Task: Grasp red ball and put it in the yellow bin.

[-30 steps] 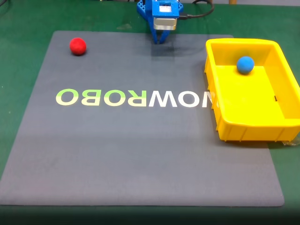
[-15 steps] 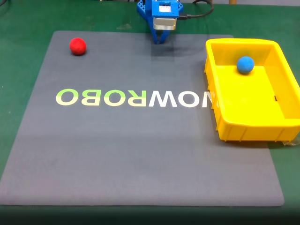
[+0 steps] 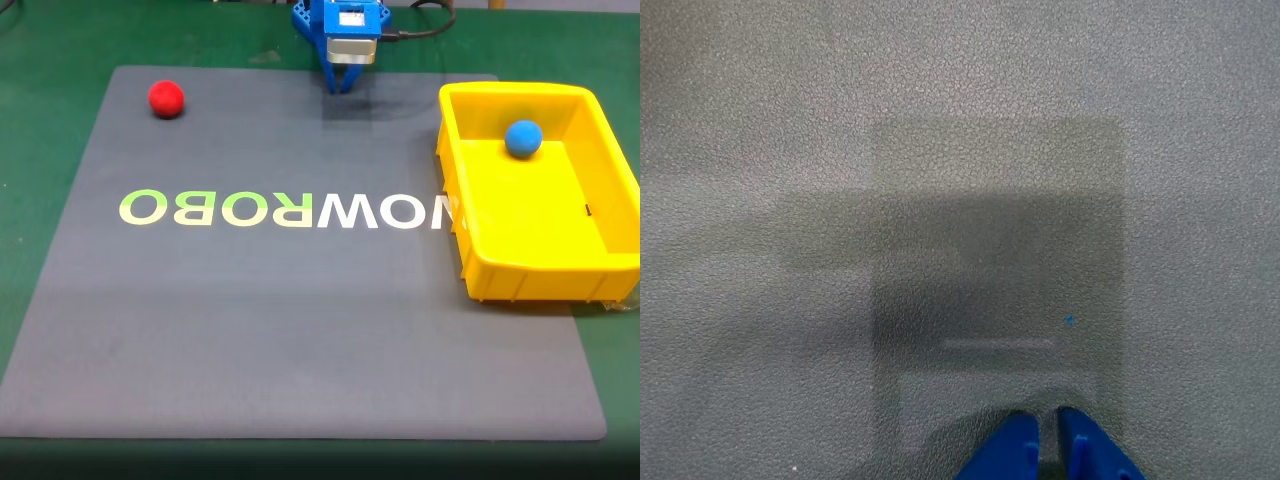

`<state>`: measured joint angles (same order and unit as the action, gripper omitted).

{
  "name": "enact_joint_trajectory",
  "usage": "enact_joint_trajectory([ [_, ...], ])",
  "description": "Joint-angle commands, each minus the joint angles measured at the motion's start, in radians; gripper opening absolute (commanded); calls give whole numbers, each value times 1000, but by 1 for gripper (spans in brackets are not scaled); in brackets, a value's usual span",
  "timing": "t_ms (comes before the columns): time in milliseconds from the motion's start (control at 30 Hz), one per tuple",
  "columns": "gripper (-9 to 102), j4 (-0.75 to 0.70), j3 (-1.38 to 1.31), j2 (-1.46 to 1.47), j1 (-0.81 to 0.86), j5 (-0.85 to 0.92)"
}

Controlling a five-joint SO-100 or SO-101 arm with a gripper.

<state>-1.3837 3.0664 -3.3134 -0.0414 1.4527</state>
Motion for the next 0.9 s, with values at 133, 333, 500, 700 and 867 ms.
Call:
enact_joint_trajectory([
  [133,0,23,31,-14,-6,-11],
  [333,0,25,31,-14,-6,-14],
  [500,0,28,31,-14,-2,-14],
  [700,0,52,31,-12,89,14],
  [867,0,98,31,-11,265,60],
])
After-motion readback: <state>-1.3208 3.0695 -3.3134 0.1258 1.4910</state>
